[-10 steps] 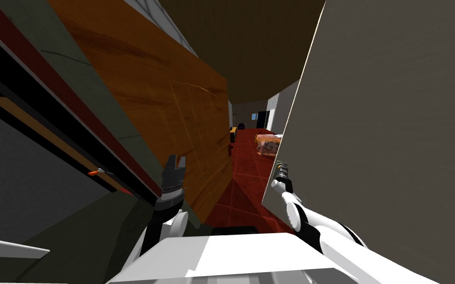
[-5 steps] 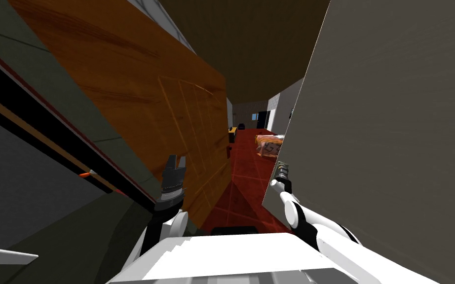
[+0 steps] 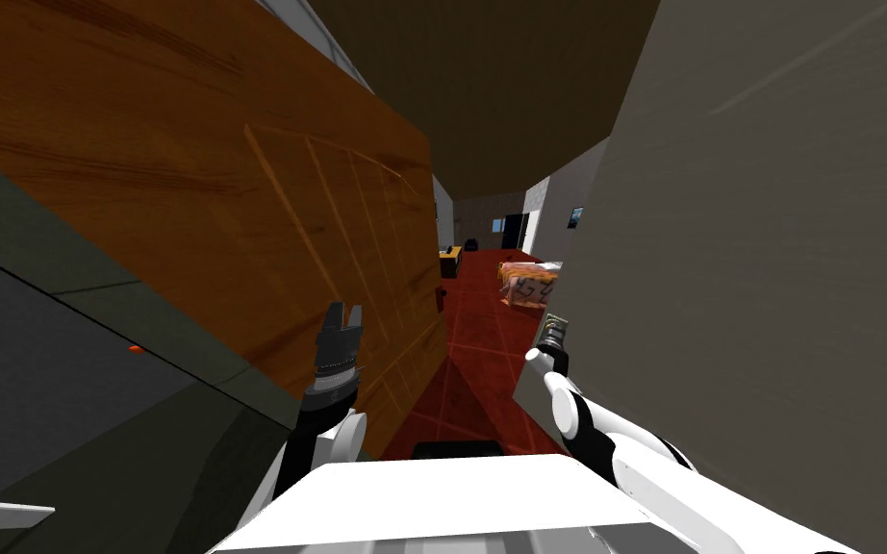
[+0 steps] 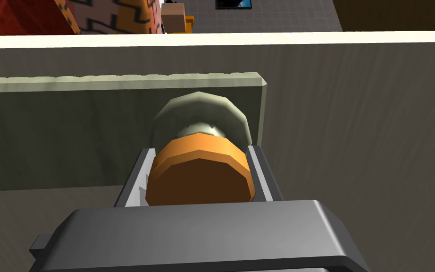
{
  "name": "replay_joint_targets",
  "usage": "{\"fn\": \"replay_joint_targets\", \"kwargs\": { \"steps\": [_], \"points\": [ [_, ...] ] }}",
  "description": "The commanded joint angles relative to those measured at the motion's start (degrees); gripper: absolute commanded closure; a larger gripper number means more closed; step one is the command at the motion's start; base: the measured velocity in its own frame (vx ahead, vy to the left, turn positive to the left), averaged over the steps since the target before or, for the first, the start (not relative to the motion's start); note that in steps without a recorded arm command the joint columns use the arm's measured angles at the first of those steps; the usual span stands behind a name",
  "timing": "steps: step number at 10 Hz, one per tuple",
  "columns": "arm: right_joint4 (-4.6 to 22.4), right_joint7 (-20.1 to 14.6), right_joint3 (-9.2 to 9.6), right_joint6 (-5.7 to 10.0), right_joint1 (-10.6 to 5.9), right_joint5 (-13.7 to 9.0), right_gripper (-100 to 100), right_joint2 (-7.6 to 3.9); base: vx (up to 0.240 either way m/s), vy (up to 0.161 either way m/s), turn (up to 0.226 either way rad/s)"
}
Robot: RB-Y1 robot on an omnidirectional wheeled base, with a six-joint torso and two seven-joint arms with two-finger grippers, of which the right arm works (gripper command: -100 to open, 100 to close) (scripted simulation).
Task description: Push the door open
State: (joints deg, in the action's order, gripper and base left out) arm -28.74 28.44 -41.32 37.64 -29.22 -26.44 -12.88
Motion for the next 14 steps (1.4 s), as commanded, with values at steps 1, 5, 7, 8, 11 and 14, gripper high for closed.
{"fn": "replay_joint_targets", "kwargs": {
  "steps": [1,5,7,8,11,14],
  "points": [
    [-0.4,1.9,-1.77,1.12,-0.26,-0.8,100,0.02,0.108,-0.086,-0.024],
    [-0.1,4.6,-4.31,3.24,-1.05,-2.0,100,0.69,0.098,-0.089,0.009],
    [0.0,5.3,-4.97,3.79,-1.25,-2.4,100,0.87,0.077,-0.07,-0.009],
    [0.1,6.0,-5.63,4.35,-1.46,-2.7,100,1.04,0.085,-0.061,0.001],
    [0.2,6.7,-6.3,4.9,-1.66,-3.0,100,1.22,0.033,-0.03,0.003],
    [0.3,8.1,-7.62,6.01,-2.08,-3.7,100,1.57,0.038,-0.036,-0.003]
  ]
}}
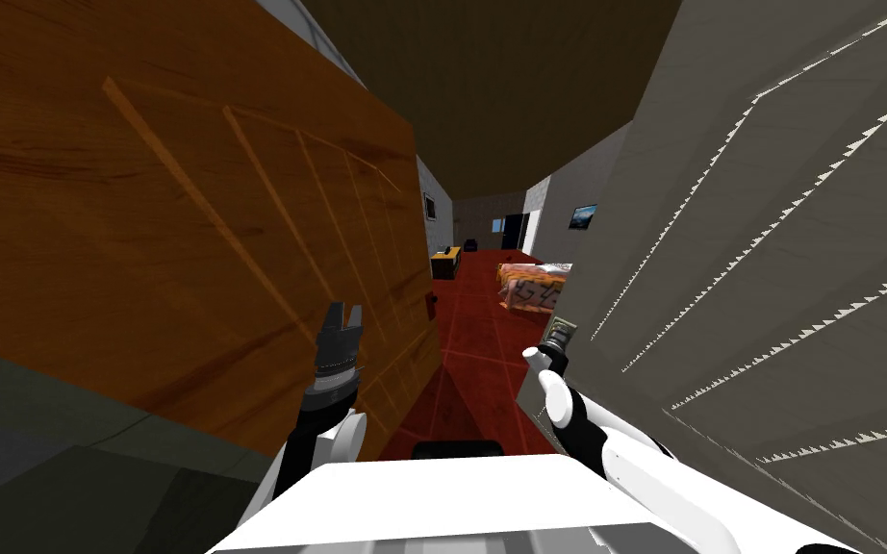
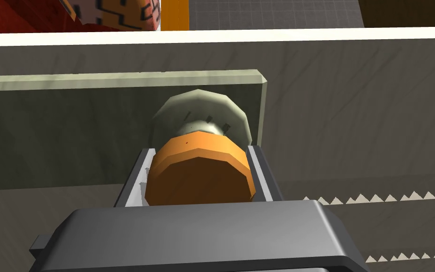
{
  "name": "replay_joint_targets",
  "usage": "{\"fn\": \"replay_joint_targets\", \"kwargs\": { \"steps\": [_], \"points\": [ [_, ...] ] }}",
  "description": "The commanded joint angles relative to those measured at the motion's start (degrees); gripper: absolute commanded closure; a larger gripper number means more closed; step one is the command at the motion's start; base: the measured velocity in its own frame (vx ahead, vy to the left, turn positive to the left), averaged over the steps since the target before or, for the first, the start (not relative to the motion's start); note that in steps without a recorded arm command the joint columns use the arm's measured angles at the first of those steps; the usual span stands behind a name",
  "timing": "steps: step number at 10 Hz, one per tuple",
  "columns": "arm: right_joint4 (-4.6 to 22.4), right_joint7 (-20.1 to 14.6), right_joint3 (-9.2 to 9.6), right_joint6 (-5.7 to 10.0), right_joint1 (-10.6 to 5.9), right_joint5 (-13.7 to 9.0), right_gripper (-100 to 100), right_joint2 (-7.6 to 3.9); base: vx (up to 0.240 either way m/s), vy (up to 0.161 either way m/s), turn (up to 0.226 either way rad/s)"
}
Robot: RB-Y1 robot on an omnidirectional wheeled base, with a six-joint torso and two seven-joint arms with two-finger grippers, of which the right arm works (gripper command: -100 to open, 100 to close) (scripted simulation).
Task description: Push the door open
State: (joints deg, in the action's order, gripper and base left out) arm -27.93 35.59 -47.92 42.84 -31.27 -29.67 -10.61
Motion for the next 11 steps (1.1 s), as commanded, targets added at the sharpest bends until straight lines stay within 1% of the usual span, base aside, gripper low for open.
{"fn": "replay_joint_targets", "kwargs": {
  "steps": [1,3,4,5,6,7,8,9,10,11],
  "points": [
    [-0.4,1.7,-1.69,1.36,-0.23,-0.8,100,-0.53,0.116,-0.09,0.019],
    [-0.3,3.1,-2.98,2.44,-0.63,-1.4,100,-0.19,0.117,-0.112,-0.015],
    [-0.1,4.4,-4.22,3.48,-1.01,-2.0,100,0.14,0.123,-0.11,0.022],
    [-0.1,5.0,-4.83,3.99,-1.2,-2.3,100,0.3,0.142,-0.117,-0.017],
    [-0.1,5.0,-4.83,3.99,-1.2,-2.3,100,0.3,0.103,-0.079,-0.008],
    [0.1,6.2,-5.98,4.95,-1.56,-2.9,100,0.61,0.101,-0.07,-0.007],
    [0.1,6.2,-5.98,4.95,-1.56,-2.9,100,0.61,0.082,-0.053,-0.009],
    [0.2,7.4,-7.08,5.86,-1.9,-3.4,100,0.9,0.096,-0.071,-0.004],
    [0.2,7.9,-7.55,6.26,-2.05,-3.6,100,1.02,0.129,-0.092,-0.002],
    [0.4,9.3,-8.87,7.35,-2.45,-4.3,100,1.37,0.183,-0.111,-0.017]
  ]
}}
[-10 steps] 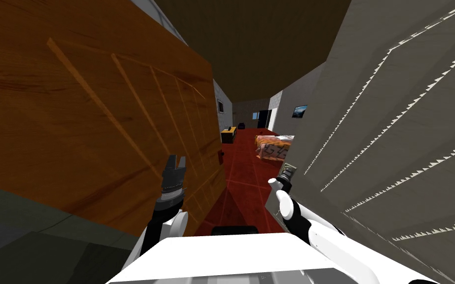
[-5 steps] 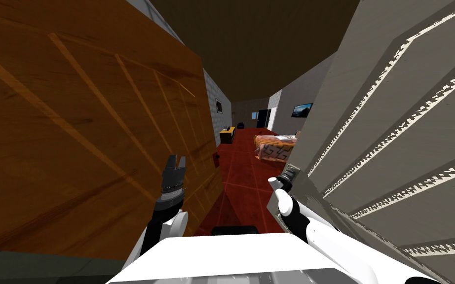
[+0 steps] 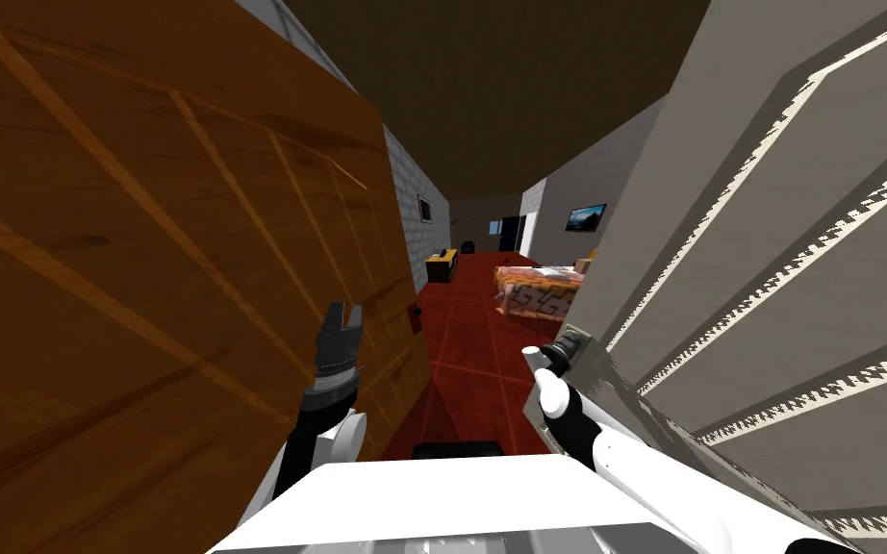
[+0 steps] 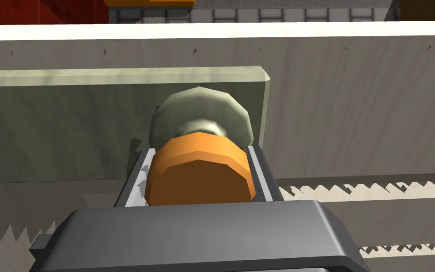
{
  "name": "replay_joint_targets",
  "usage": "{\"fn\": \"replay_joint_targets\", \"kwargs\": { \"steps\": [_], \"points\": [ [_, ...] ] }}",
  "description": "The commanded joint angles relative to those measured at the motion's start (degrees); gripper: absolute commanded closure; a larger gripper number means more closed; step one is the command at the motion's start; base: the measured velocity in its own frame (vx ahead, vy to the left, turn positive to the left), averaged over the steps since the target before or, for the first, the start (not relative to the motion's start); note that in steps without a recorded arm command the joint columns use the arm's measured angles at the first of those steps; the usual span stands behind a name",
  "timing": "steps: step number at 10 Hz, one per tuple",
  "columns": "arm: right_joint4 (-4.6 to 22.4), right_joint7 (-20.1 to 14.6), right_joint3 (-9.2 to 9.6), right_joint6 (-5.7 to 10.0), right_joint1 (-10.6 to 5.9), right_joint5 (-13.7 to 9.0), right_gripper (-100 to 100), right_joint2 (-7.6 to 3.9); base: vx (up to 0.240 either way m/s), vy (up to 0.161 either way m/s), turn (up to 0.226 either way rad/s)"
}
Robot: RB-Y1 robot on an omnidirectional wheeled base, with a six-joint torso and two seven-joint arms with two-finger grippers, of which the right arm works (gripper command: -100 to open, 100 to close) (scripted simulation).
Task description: Push the door open
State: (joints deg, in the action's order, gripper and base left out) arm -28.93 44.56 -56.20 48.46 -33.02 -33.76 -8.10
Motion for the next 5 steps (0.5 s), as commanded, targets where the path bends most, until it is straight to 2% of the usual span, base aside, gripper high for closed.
{"fn": "replay_joint_targets", "kwargs": {
  "steps": [1,2,3,4,5],
  "points": [
    [1.4,0.3,-0.58,1.73,-0.71,-0.2,100,-1.15,0.132,-0.073,-0.027],
    [1.5,1.7,-1.85,2.8,-1.1,-0.8,100,-0.81,0.13,-0.092,-0.016],
    [1.5,1.7,-1.85,2.8,-1.1,-0.8,100,-0.81,0.113,-0.081,-0.008],
    [2.4,1.1,-1.63,2.98,-1.11,-0.7,100,-1.13,0.042,-0.034,-0.012],
    [1.9,1.9,-2.84,3.78,-1.0,-1.4,100,-1.43,0.106,-0.096,-0.011]
  ]
}}
